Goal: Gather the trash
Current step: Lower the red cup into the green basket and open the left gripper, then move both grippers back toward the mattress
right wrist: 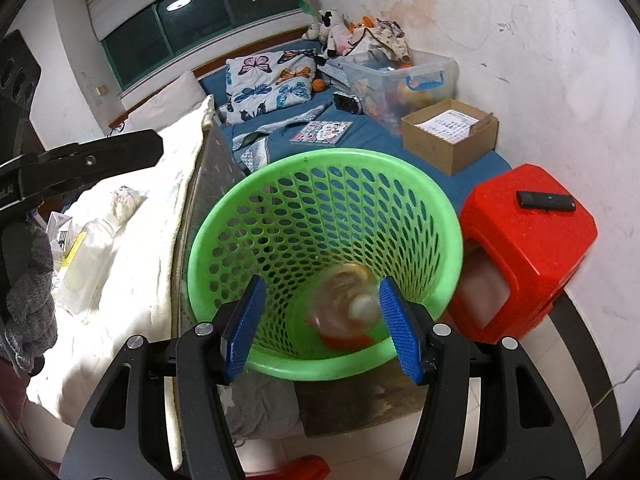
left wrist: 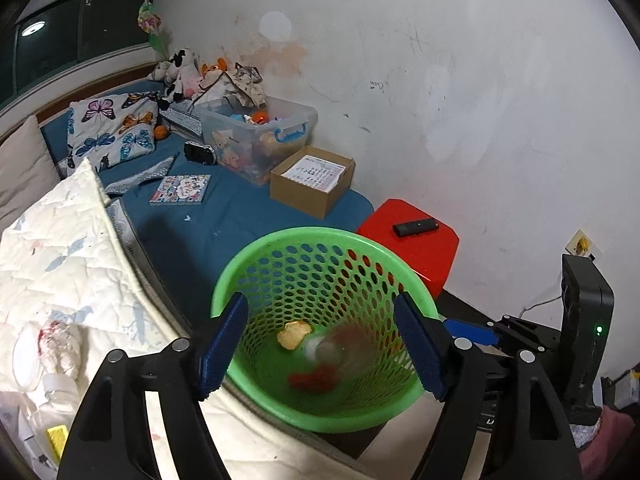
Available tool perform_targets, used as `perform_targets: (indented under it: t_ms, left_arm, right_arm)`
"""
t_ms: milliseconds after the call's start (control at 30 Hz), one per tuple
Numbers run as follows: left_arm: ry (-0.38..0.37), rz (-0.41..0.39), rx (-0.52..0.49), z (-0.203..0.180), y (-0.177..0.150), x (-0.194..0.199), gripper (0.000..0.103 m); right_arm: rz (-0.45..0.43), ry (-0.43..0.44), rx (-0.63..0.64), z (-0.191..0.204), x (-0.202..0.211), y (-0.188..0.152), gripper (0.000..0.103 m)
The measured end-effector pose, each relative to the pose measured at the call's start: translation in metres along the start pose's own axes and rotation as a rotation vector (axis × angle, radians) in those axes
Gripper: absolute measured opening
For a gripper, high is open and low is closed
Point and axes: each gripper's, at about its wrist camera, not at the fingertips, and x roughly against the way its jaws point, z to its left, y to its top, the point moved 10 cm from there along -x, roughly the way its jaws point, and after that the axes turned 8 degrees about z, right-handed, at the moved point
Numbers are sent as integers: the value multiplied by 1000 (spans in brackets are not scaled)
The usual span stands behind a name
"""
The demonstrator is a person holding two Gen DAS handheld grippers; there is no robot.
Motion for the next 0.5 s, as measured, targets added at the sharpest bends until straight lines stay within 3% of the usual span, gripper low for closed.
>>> perform_targets:
  t_ms: [500]
  left_arm:
    - [120, -102, 71, 56, -49, 84, 73]
  right_arm:
    - [-13, 57, 106, 64, 4, 7, 62]
